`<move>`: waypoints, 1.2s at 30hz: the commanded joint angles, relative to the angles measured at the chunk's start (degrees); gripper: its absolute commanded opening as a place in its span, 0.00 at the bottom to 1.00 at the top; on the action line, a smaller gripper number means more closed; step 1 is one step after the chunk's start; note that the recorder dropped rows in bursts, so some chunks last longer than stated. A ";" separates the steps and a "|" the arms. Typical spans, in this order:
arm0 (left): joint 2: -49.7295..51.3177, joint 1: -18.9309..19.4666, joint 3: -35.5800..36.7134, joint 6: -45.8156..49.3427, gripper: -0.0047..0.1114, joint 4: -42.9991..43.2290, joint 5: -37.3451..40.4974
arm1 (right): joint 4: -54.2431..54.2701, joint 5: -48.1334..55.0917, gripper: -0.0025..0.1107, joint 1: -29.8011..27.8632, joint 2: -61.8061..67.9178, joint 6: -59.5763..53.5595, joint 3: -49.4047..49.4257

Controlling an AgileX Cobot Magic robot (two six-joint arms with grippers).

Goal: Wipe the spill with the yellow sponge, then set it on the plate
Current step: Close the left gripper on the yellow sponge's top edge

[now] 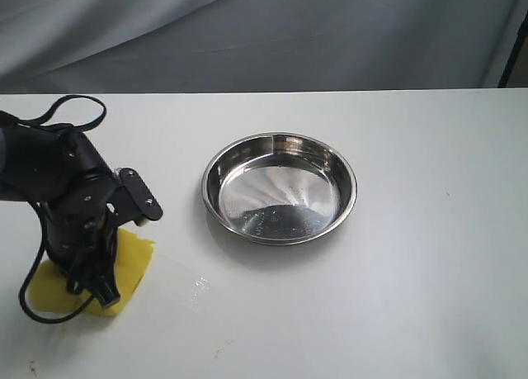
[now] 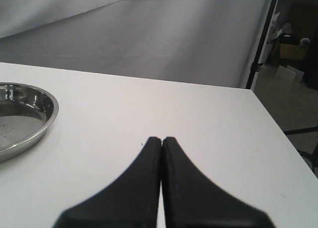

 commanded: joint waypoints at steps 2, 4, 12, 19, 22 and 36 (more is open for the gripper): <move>2.32 0.30 1.85 3.17 0.04 -3.03 2.09 | 0.42 -0.44 0.02 0.15 0.20 0.12 0.17; 2.32 -4.57 1.59 8.20 0.04 -9.37 1.02 | 0.42 -0.44 0.02 0.15 0.20 0.12 0.17; 2.32 -27.83 -2.13 17.29 0.04 -20.22 -0.25 | 0.42 -0.44 0.02 0.15 0.20 0.12 0.17; 2.32 -35.50 -3.99 17.41 0.04 -19.50 -2.81 | 0.42 -0.44 0.02 0.15 0.20 0.12 0.17; 2.32 -35.18 -5.40 17.84 0.04 -16.12 0.25 | 0.42 -0.44 0.02 0.15 0.20 0.12 0.17; 5.81 -11.35 -5.52 -13.89 0.04 30.37 18.95 | 0.42 -0.44 0.02 0.15 0.20 0.12 0.17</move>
